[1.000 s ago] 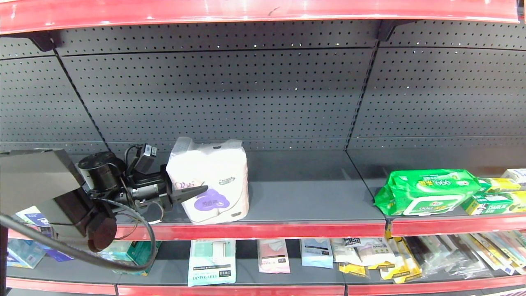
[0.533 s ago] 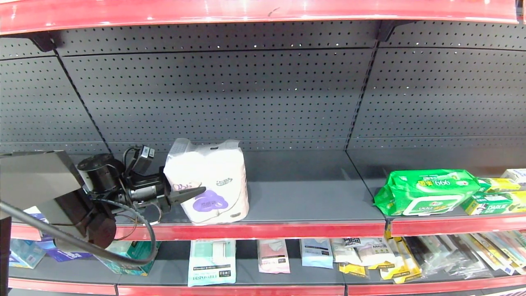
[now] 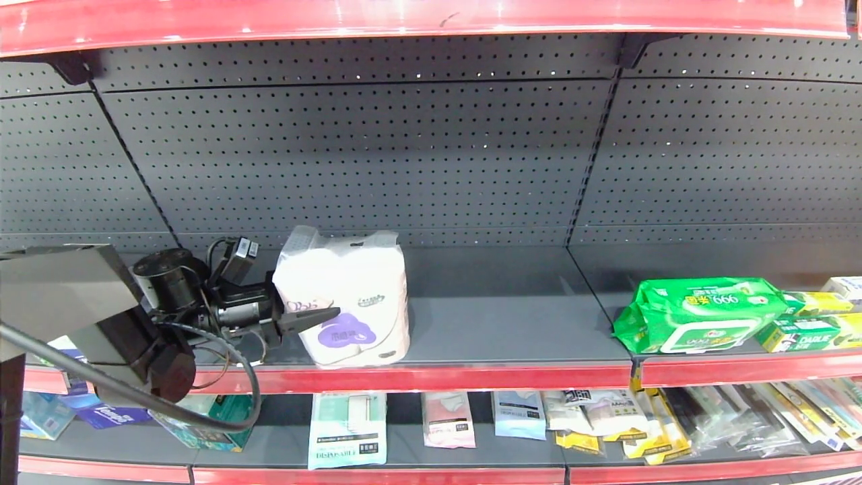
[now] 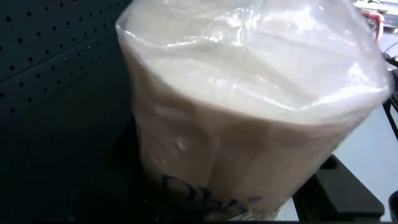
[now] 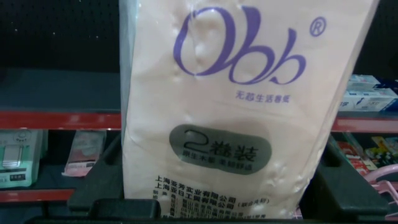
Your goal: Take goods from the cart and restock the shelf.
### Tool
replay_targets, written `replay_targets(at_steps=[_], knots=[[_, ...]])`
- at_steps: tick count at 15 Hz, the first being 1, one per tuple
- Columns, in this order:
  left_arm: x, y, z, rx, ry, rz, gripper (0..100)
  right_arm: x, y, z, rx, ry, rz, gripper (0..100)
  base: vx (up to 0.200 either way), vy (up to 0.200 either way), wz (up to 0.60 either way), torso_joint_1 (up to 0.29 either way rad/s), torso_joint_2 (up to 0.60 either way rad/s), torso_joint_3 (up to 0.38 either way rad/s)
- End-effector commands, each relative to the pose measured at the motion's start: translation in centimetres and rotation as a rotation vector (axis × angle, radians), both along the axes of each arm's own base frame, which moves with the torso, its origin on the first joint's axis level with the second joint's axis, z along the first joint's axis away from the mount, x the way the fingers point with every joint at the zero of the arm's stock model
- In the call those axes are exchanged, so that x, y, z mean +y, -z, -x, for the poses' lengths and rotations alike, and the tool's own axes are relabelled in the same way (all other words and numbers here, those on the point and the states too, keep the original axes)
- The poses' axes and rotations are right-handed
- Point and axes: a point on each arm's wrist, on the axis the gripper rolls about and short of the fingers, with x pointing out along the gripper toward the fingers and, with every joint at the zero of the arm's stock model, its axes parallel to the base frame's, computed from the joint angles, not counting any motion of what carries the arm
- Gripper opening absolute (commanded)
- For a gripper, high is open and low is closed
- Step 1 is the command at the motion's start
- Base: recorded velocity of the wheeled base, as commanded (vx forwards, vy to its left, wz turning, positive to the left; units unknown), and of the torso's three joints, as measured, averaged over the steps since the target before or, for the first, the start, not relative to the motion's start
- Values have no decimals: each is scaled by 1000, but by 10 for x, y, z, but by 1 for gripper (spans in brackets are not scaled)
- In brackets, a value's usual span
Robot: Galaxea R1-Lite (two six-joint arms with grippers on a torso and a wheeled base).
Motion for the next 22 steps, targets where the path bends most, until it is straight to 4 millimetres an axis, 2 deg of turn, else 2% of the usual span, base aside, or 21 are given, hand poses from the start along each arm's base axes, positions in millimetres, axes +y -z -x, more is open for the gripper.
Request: replay_targets(at_steps=[1,22], knots=[[0,-2,-7,-30,2,0,0,0,0,0,1,1,0,0,0,0,0,0,0,0],[-7,4,-8,-12,21,1,0,0,-1,1,-5,1,0,0,0,0,0,0,0,0]])
